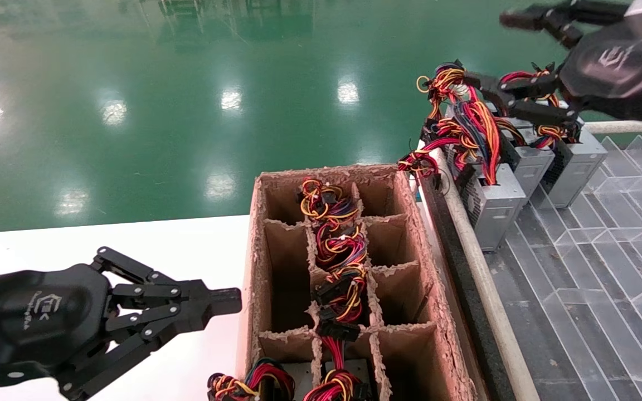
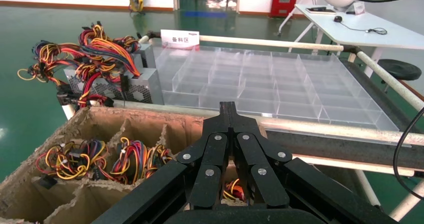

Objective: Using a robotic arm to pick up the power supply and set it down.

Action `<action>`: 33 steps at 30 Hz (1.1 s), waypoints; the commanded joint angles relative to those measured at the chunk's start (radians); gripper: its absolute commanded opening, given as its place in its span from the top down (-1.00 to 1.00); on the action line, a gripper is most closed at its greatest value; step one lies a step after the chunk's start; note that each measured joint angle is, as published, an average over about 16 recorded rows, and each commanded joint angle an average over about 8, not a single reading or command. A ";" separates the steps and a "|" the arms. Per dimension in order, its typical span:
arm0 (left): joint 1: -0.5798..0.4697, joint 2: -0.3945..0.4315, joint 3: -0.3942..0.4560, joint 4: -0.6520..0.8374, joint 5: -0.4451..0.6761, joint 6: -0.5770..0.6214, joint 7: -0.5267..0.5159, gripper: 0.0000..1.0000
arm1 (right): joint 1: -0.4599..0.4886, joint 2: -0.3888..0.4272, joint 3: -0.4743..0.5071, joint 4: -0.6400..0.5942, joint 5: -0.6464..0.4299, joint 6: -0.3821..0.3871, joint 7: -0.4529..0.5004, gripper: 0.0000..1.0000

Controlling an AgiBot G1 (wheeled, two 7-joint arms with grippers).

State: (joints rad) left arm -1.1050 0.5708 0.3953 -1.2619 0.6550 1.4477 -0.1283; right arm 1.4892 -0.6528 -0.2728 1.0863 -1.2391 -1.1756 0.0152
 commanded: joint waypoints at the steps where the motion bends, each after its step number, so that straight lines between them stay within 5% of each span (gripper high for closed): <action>1: 0.000 0.000 0.000 0.000 0.000 0.000 0.000 -0.14 | -0.012 0.001 0.021 -0.011 0.048 -0.014 -0.023 -1.00; 4: 0.000 0.000 0.000 0.000 0.000 0.000 0.000 -0.89 | -0.027 0.003 0.019 0.002 0.066 -0.023 -0.015 -1.00; 5: 0.000 0.000 0.000 0.000 0.000 0.000 0.000 -1.00 | -0.034 0.003 0.018 0.005 0.074 -0.029 -0.012 -1.00; 33: 0.000 0.000 0.000 0.000 0.000 0.000 0.000 -1.00 | -0.229 0.023 0.005 0.104 0.296 -0.177 0.082 -1.00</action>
State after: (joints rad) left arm -1.1051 0.5707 0.3955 -1.2619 0.6549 1.4476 -0.1282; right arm 1.2608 -0.6299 -0.2673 1.1899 -0.9433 -1.3530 0.0975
